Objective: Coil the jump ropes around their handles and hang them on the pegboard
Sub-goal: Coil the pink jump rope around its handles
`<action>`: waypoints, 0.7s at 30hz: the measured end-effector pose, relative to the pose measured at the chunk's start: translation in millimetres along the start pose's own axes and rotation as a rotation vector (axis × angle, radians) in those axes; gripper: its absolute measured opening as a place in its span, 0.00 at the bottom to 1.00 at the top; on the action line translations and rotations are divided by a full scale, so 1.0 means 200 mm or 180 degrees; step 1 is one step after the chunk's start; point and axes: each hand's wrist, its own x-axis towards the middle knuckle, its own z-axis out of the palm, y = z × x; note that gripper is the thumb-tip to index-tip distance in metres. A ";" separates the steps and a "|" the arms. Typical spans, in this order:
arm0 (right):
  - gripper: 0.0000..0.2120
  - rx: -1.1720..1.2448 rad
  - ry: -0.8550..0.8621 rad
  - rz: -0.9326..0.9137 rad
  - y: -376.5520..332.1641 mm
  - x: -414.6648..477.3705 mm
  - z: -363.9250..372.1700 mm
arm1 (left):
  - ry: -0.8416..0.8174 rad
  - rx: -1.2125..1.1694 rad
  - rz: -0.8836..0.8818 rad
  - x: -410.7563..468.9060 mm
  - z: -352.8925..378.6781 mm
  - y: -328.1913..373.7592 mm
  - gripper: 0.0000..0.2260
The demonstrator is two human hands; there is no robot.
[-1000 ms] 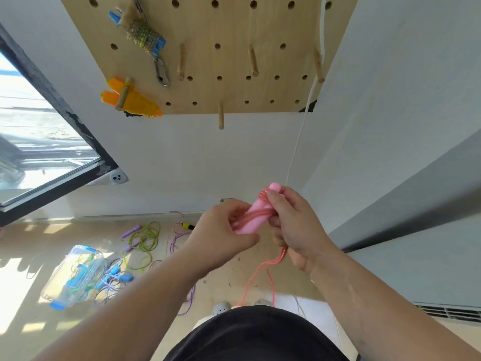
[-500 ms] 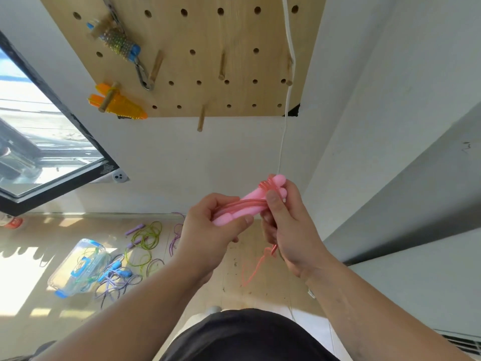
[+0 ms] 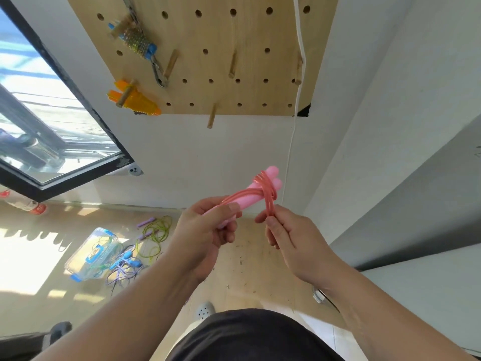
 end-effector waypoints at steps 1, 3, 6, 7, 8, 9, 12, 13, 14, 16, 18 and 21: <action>0.12 -0.0090 -0.0082 -0.0056 0.02 0.01 0.00 | -0.0095 -0.0122 -0.0094 -0.01 0.00 0.00 0.16; 0.15 -0.0277 -0.0283 -0.0187 0.04 0.03 -0.02 | -0.0337 -0.0173 -0.0245 -0.03 -0.02 0.00 0.19; 0.11 -0.0732 -0.0672 -0.0456 0.05 0.07 -0.07 | -0.0714 0.0028 -0.0429 -0.06 -0.06 0.01 0.21; 0.11 -0.0818 -0.0848 -0.0487 0.04 0.10 -0.10 | -0.0831 0.0161 -0.0454 -0.07 -0.08 0.02 0.19; 0.12 -0.0825 -0.1059 -0.0406 0.04 0.13 -0.13 | -0.0920 0.0363 -0.0444 -0.07 -0.09 0.03 0.17; 0.14 -0.0848 -0.1300 -0.0300 0.03 0.16 -0.16 | -0.0968 0.0635 -0.0404 -0.06 -0.11 0.05 0.17; 0.10 -0.1419 -0.1997 -0.0288 -0.01 0.26 -0.24 | -0.0966 0.1780 -0.0164 -0.06 -0.14 0.09 0.15; 0.07 -0.1585 -0.2173 -0.0313 -0.02 0.29 -0.24 | -0.0964 0.2190 -0.0058 -0.07 -0.14 0.10 0.13; 0.07 -0.1680 -0.2280 -0.0319 -0.03 0.31 -0.24 | -0.0955 0.2578 0.0052 -0.09 -0.12 0.12 0.11; 0.09 -0.1834 -0.2410 -0.0305 -0.06 0.35 -0.22 | -0.0877 0.3263 0.0303 -0.10 -0.10 0.14 0.10; 0.11 -0.2088 -0.2403 -0.0335 -0.10 0.38 -0.20 | -0.0686 0.3724 0.0499 -0.09 -0.09 0.14 0.10; 0.07 -0.2238 -0.2136 -0.0380 -0.16 0.38 -0.17 | -0.0293 0.4200 0.0591 -0.05 -0.11 0.11 0.10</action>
